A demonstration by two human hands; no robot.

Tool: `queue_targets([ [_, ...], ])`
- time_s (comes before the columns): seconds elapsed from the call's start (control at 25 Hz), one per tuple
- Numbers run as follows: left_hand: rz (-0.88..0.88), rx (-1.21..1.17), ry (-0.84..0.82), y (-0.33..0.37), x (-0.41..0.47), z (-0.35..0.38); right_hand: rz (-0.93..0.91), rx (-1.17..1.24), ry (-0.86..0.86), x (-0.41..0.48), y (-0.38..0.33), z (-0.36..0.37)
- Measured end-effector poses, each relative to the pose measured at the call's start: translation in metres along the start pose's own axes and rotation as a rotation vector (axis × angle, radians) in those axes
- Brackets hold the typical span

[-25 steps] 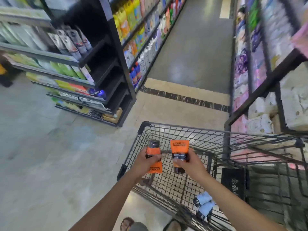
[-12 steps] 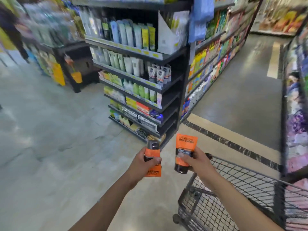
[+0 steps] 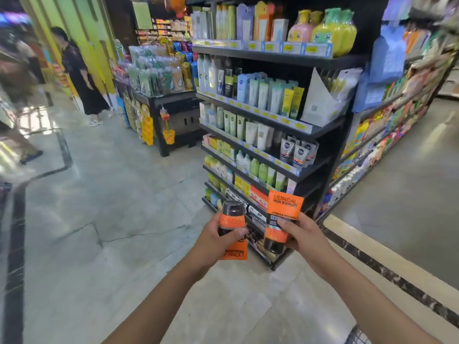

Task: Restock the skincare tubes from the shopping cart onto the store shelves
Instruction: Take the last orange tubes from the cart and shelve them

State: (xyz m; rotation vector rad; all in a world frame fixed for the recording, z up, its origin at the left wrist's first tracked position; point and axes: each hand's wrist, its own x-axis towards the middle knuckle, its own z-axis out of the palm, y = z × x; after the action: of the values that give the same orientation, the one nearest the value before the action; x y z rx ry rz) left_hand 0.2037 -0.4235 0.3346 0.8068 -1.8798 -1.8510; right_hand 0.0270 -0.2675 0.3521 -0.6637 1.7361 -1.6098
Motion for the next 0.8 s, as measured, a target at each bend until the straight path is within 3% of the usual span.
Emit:
queue_targets([
  [0.48, 0.037, -0.003, 0.097, 0.036, 0.157, -0.075, -0.053, -0.052, -0.133, 0.195, -0.03, 0.051],
  [0.8, 0.058, 0.017, 0.062, 0.047, 0.263, -0.103, -0.051, -0.1, -0.066, 0.292, -0.048, 0.058],
])
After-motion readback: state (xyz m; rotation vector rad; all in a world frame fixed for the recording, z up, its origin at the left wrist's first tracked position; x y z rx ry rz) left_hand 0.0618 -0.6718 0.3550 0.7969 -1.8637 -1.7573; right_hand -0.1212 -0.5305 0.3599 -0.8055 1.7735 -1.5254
